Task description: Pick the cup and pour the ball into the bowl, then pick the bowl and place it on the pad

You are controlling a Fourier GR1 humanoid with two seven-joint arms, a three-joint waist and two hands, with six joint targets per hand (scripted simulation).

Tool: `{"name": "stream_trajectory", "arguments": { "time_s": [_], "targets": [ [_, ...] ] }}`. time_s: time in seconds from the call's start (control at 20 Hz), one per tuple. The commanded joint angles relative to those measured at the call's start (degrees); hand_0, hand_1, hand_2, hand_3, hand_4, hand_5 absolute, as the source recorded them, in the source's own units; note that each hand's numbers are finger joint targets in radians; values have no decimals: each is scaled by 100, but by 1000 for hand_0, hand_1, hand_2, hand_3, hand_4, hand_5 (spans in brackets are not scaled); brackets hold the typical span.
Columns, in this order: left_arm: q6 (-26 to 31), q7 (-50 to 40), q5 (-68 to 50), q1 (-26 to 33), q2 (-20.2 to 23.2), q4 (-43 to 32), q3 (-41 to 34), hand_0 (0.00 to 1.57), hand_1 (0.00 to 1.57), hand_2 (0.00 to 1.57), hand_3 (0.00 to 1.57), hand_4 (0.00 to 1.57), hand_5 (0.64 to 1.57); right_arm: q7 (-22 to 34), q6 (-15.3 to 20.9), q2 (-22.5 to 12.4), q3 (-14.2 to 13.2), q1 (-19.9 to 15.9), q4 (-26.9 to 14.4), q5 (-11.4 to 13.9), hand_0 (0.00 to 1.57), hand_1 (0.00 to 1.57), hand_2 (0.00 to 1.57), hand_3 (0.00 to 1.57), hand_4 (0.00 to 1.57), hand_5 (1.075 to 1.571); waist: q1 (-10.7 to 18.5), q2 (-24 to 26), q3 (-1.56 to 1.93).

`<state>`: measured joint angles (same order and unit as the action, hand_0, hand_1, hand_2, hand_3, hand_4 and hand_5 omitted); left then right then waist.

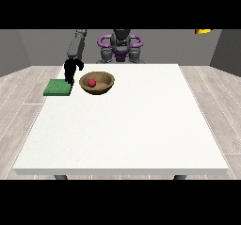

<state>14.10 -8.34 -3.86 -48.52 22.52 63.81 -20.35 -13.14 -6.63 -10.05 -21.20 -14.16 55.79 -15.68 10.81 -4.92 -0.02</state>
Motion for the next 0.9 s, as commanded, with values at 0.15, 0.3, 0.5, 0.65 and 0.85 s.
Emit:
{"name": "stream_trajectory", "arguments": {
  "time_s": [0.15,0.3,0.5,0.65,0.85],
  "targets": [
    [476,-224,-600,294,660,131,-407,0,0,0,0,1001,1542,-266,-126,-123,37,-626,-898,-12,0,0,0,0,582,1558,-260,-102,4],
    [405,-599,-781,225,628,397,-348,0,0,0,0,1009,1536,-895,51,162,152,-657,-1421,205,0,0,0,0,536,1554,-193,-158,6],
    [538,-164,-810,743,775,592,-428,0,0,0,0,1018,1538,-1171,36,53,91,-818,-1799,189,0,0,0,0,514,1552,-201,-342,5],
    [492,-507,-1063,388,981,802,-509,0,0,0,0,1017,1536,-1578,-212,-174,-17,-1112,-2222,148,0,0,0,0,476,1548,-134,-647,8],
    [589,-729,-1256,404,1083,912,-537,0,0,0,0,1018,1540,-1672,-130,-109,-4,-1059,-2326,152,0,0,0,0,449,1546,-85,-643,8]
  ]
}}
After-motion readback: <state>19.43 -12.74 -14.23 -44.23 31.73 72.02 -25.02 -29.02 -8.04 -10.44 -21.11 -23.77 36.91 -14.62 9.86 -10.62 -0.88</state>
